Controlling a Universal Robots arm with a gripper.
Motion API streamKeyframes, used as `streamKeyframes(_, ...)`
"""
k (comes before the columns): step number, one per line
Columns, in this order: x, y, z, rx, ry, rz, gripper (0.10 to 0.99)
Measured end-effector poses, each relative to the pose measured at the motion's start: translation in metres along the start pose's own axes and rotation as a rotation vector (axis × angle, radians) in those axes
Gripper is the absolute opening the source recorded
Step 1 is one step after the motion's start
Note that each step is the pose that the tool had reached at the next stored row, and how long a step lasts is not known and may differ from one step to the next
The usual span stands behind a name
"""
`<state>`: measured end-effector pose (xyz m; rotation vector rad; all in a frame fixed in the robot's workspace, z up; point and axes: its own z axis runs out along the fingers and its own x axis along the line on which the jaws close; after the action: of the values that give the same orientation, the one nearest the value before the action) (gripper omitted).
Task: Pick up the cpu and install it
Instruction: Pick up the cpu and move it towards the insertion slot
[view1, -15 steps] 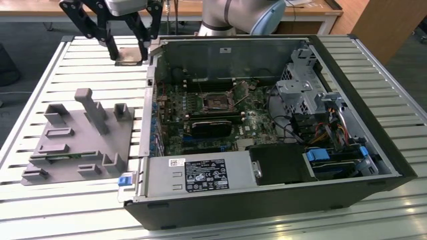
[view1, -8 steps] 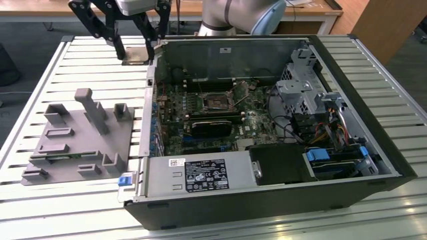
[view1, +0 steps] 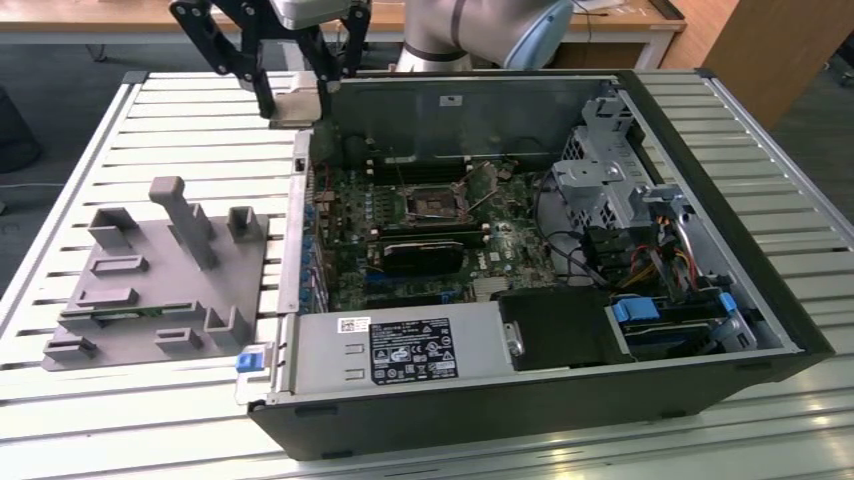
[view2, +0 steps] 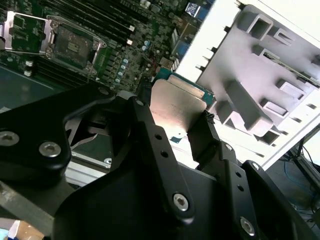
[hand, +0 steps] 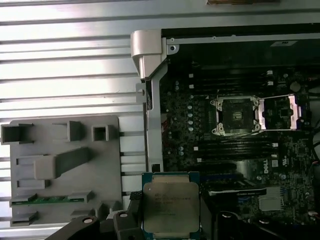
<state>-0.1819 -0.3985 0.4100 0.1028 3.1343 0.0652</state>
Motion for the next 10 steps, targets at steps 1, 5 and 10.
streamKeyframes(1,-0.0033,0.0008,0.0001,0.0,-0.0001,0.0,0.541)
streamKeyframes(5,-0.0162,0.0055,0.0003,0.0,0.0,0.0,0.541)
streamKeyframes(10,-0.029,0.0126,0.0008,0.0,-0.0001,0.0,0.541)
